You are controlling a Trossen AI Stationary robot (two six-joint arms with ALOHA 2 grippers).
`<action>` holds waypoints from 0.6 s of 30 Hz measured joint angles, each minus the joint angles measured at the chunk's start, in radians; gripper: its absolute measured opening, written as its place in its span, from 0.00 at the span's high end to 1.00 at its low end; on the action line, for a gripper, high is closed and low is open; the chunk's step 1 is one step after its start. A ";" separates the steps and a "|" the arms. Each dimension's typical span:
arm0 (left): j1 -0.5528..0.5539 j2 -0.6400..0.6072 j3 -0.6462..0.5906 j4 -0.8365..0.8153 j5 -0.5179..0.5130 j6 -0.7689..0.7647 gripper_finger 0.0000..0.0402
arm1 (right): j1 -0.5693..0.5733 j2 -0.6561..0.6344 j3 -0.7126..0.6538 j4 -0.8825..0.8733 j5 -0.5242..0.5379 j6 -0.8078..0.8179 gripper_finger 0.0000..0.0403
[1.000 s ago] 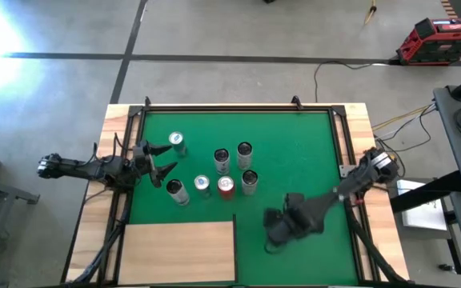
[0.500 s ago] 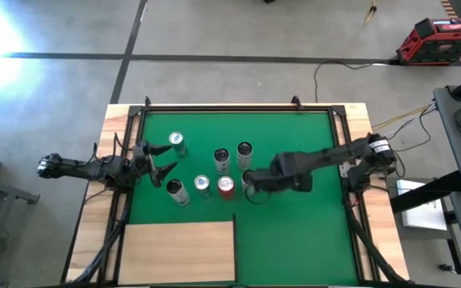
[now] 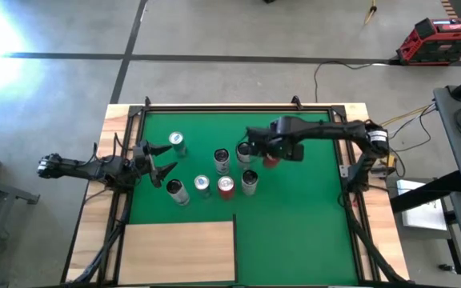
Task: Place canned beverage on shelf
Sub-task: Move the bottom red soda can to the center of the table
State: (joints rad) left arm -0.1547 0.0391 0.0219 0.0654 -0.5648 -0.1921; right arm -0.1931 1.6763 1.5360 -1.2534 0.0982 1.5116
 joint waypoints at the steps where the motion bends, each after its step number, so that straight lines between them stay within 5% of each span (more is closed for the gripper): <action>1: 0.000 0.000 0.000 0.000 0.000 0.000 0.12 | -0.018 0.000 0.000 0.009 -0.001 -0.020 0.23; 18: 0.000 0.000 0.000 0.000 0.000 0.000 0.12 | -0.172 0.117 0.020 0.138 -0.103 -0.221 0.25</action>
State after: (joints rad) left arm -0.1543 0.0391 0.0223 0.0658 -0.5648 -0.1921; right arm -0.3651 1.7934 1.5560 -1.1156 -0.0046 1.2902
